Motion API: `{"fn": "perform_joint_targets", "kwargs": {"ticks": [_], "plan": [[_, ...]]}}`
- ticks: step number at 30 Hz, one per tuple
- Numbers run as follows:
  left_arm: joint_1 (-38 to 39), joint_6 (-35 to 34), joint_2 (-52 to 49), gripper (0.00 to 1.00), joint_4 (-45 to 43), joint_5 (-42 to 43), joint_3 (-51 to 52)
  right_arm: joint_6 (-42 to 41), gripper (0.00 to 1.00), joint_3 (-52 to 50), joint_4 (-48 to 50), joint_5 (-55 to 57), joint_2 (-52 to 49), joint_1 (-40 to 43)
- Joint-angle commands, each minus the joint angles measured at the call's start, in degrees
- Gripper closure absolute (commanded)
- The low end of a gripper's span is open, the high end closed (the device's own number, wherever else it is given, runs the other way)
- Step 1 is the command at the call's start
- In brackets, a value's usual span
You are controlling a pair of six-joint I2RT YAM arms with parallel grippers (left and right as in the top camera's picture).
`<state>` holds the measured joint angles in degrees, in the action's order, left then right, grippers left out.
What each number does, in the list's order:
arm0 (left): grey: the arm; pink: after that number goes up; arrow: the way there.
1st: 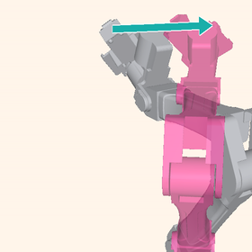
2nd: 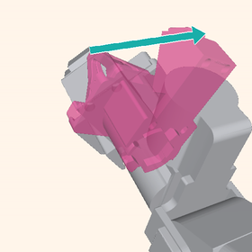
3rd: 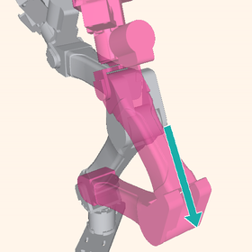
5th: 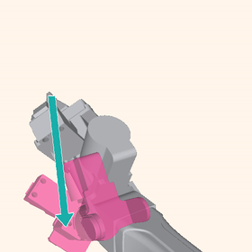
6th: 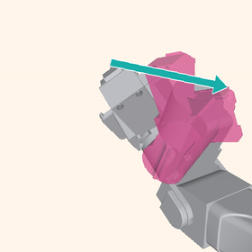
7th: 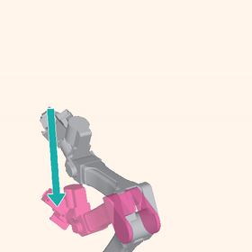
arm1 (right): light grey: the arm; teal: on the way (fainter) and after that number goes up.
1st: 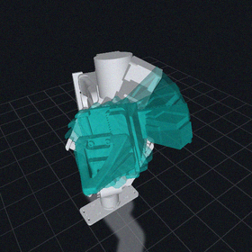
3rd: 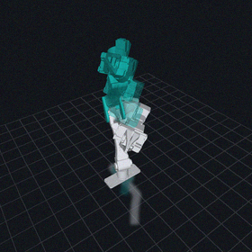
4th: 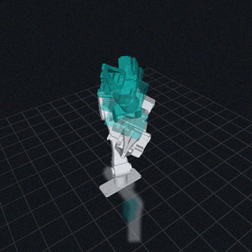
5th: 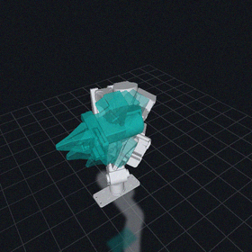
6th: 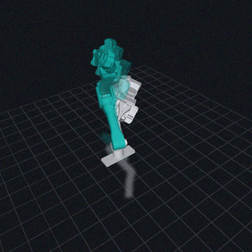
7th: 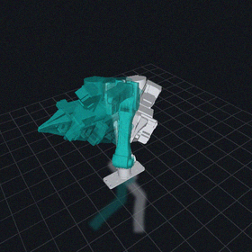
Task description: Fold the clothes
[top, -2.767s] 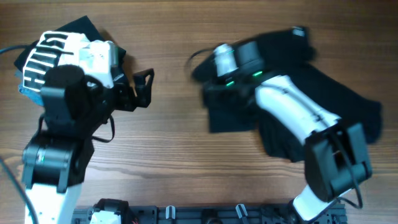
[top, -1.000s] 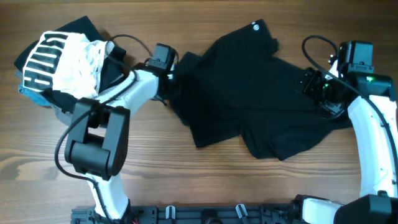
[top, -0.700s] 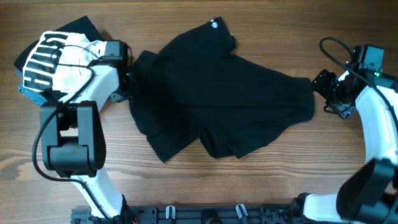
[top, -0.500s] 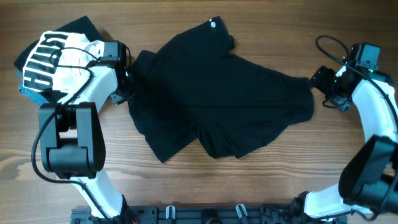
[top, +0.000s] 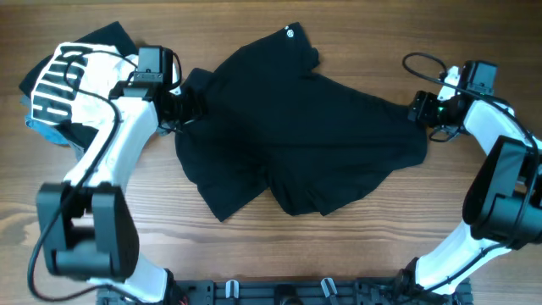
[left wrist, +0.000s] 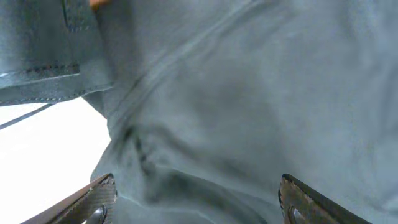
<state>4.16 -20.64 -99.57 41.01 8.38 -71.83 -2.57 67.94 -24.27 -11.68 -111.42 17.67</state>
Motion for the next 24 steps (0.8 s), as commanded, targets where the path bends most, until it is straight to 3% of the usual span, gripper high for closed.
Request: {"fn": "perform_joint_targets", "kwargs": {"ticks": [1, 2, 3, 5, 8, 12, 19, 20, 21, 24], "plan": [[1.5, 0.9, 4.6, 0.15, 0.4, 1.2, 0.5, 2.4, 0.22, 0.0, 1.2, -5.5, -2.4, -0.5], [1.9, 0.9, 5.2, 0.14, 0.4, 1.2, 0.5, 2.4, 0.24, 0.0, 1.4, -6.4, -2.7, -0.6], [2.8, 0.9, 6.3, 0.14, 0.6, 1.2, 0.5, 2.3, 0.44, 0.0, 3.6, -6.4, -4.3, -0.8], [3.2, 0.9, 6.6, 0.14, 0.9, 1.2, 0.5, 0.7, 0.58, 0.0, 5.5, -6.4, -4.8, -0.8], [3.7, 0.9, 6.6, 0.14, 1.6, 1.2, 0.5, -1.4, 0.96, 0.0, 8.9, -4.6, -4.8, -0.7], [3.9, 0.9, 6.6, 0.14, 2.8, 1.2, 0.5, -7.9, 0.96, 4.5, 13.9, -0.4, -3.6, 1.0], [3.9, 1.0, 6.6, 0.07, 2.7, 1.2, 0.5, -8.0, 0.96, 20.7, 19.2, -2.3, -1.9, 6.0], [3.9, 1.0, 6.6, 0.07, 2.6, 1.2, 0.5, -8.1, 0.55, 22.4, 19.3, -2.3, -1.9, 6.5], [3.9, 1.0, 6.6, 0.07, 2.5, 1.2, 0.5, -8.1, 0.0, 23.7, 19.3, -2.3, -1.9, 6.9], [3.9, 0.9, 6.6, 0.02, 2.4, 1.2, 0.5, -8.1, 0.0, 25.8, 16.7, -2.4, -1.7, 7.7]]}}
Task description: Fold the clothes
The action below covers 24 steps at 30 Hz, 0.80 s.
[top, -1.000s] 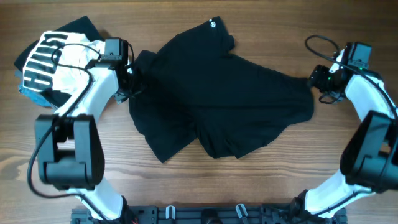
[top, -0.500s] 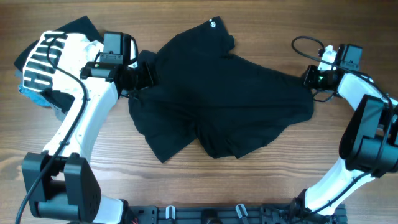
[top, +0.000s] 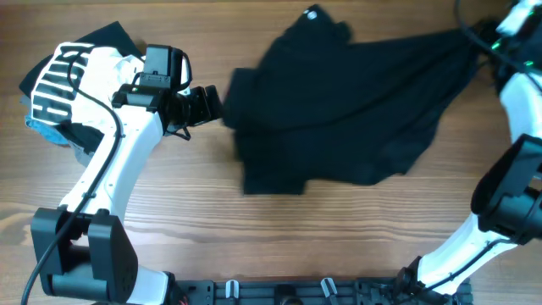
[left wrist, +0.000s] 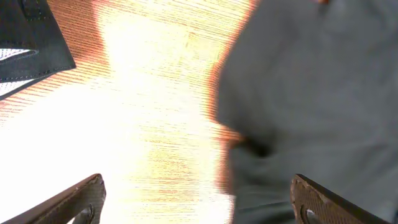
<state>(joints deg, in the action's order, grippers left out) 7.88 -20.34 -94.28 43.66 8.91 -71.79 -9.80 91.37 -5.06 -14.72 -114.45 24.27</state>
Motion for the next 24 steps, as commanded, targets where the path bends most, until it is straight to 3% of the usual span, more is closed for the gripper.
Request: {"fn": "perform_joint_targets", "kwargs": {"ticks": [1, 9, 14, 16, 20, 22, 24], "plan": [[0.2, 0.6, 1.3, 0.01, -0.3, 0.7, 0.4, -0.9, 0.0, 2.4, -3.7, 0.2, 1.6, 1.2], [0.3, 0.7, 1.3, 0.0, 0.7, 1.5, 0.4, -0.9, 0.0, 2.4, -22.8, -3.7, 7.0, 1.2], [2.5, 5.2, 1.3, 0.0, 0.7, 3.9, 0.4, -2.1, 0.0, 2.1, -44.4, -5.8, 8.0, -0.4], [3.5, 5.2, 1.2, 0.0, 0.5, 3.9, 0.4, 0.5, 0.05, 0.6, -51.8, -5.9, 8.0, -3.2], [5.5, 6.7, 0.1, 0.0, -1.4, 3.9, 0.4, 3.7, 0.12, -3.6, -56.8, -2.8, 8.0, -10.7], [6.2, 6.6, -0.6, 0.0, -2.1, 3.9, 0.4, 0.5, 0.15, -6.3, -57.3, 3.4, 8.0, -14.4], [7.0, 6.7, -1.6, 0.0, -2.2, 3.9, 0.4, -3.7, 0.11, -9.5, -56.9, 10.8, 8.0, -17.5]]}}
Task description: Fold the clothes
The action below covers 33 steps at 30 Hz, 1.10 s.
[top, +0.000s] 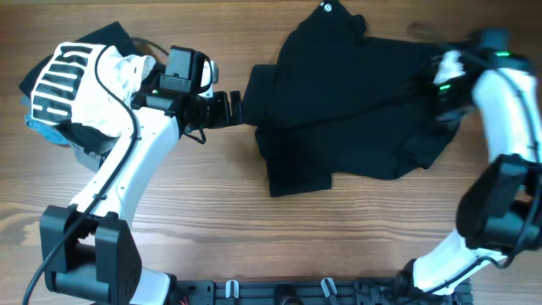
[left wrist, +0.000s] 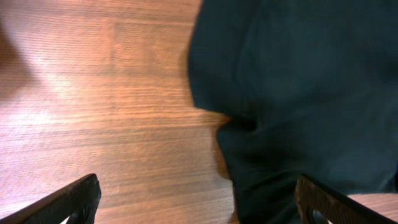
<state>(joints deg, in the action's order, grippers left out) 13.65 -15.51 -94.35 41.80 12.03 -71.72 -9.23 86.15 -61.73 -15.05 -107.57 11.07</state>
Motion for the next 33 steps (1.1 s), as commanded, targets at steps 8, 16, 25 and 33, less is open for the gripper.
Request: {"fn": "perform_joint_targets", "kwargs": {"ticks": [8, 16, 25, 33], "plan": [[3.9, 1.8, -3.2, 0.0, -1.0, 0.8, 0.3, -9.1, 0.12, -12.3, -1.7, 23.6, 1.1, -7.9], [4.6, 1.8, -3.2, 0.0, -2.0, 0.8, 0.4, -10.9, 0.52, -13.4, -3.2, 26.3, 1.1, -7.8], [4.6, 1.8, -3.2, 0.0, -1.9, 0.8, 0.4, -8.0, 0.4, -13.8, -0.3, 23.6, 1.1, -7.8], [4.6, 1.8, -3.2, 0.0, -1.9, 0.8, 0.4, -4.3, 0.48, -15.4, 6.2, 22.5, 1.1, -7.8]]}}
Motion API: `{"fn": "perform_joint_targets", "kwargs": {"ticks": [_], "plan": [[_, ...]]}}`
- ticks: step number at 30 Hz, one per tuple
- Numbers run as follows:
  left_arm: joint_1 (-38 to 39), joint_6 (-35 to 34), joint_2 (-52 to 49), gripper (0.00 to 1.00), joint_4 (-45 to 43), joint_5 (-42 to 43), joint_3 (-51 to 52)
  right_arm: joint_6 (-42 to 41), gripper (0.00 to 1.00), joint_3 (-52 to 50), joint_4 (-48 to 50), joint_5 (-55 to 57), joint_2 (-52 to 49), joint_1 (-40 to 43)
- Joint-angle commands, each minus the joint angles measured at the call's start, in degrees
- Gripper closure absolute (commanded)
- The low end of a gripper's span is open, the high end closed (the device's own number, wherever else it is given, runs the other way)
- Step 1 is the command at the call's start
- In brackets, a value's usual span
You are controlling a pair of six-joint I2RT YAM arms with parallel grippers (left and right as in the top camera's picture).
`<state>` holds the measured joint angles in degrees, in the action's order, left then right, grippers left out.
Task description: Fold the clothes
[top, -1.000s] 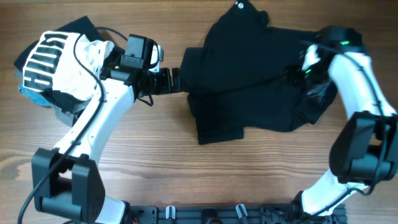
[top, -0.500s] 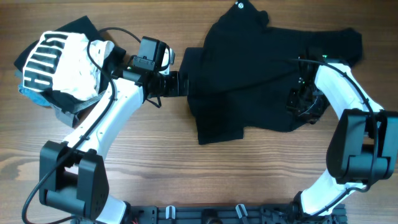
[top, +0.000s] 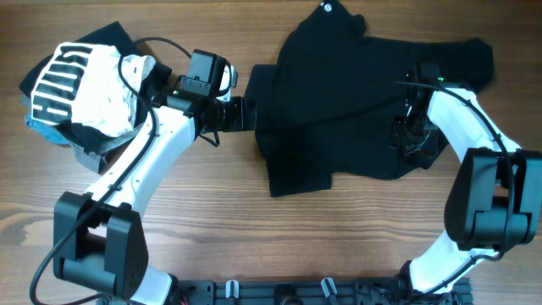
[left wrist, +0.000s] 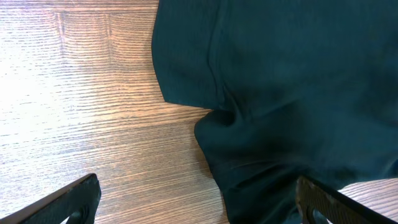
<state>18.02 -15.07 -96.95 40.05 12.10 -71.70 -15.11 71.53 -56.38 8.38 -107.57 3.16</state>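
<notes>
A black garment [top: 356, 93] lies rumpled across the middle and right of the wooden table [top: 212, 229]. My left gripper [top: 243, 113] is at the garment's left edge, open. In the left wrist view the left gripper [left wrist: 199, 208] has its fingers [left wrist: 78, 198] spread wide over bare wood and the dark cloth's [left wrist: 286, 81] edge, gripping nothing. My right gripper [top: 406, 135] is low over the garment's right part. It is dark against the black cloth, so its jaws cannot be made out.
A pile of other clothes [top: 63, 85], black with white lettering over something blue, sits at the far left behind my left arm. Bare wood runs along the front of the table.
My left gripper has moved a little right, up to the garment's left edge. My right gripper has moved from the garment's far right part to nearer its front right. A cloth corner now lies spread at the far right.
The garment first lay in the table's middle, with my left gripper over its left edge and my right at its right corner. Then it was further right with my right gripper at the far right corner. After that my right arm was back over the cloth, where it stays.
</notes>
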Motion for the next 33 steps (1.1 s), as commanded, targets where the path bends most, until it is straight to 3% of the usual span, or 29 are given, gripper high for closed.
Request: {"fn": "perform_joint_targets", "kwargs": {"ticks": [1, 7, 10, 13, 18, 21, 23, 29, 33], "plan": [[0.2, 1.4, -0.6, 0.0, -0.2, 0.7, 0.3, 1.7, 0.48, -0.7, 0.8, -0.9, 1.1, 0.0], [0.2, 1.4, -0.6, 0.0, -0.2, 0.7, 0.3, 1.6, 0.47, -2.0, 0.0, -0.9, 1.1, 0.0], [0.2, 1.4, -0.6, 0.0, -0.2, 0.7, 0.3, 1.7, 0.37, -3.5, 0.2, -2.7, 1.1, 0.0], [0.2, 1.4, -0.6, 0.0, -0.2, 0.7, 0.3, 1.4, 0.39, -3.6, 0.5, 1.9, 1.1, -0.7], [0.2, 1.4, -0.6, 0.0, -0.2, 0.7, 0.3, -1.5, 0.63, -3.6, 0.5, 6.1, 1.1, -1.0], [0.2, 1.4, -0.6, 0.0, -0.2, 0.7, 0.3, -2.2, 0.88, -3.5, 0.0, 6.2, 1.2, -1.0], [0.2, 1.4, -0.6, 0.0, -0.2, 0.7, 0.3, -4.0, 0.96, -3.0, -0.5, 6.2, 1.5, -1.0], [0.2, 1.4, -0.6, 0.0, -0.2, 0.3, 0.3, -16.1, 0.96, -2.9, -2.4, 6.2, 5.9, 4.5], [0.2, 1.4, -0.6, 0.0, -0.1, 0.3, 0.3, -18.3, 0.96, -2.9, -2.6, 6.2, 9.6, 13.6]]}}
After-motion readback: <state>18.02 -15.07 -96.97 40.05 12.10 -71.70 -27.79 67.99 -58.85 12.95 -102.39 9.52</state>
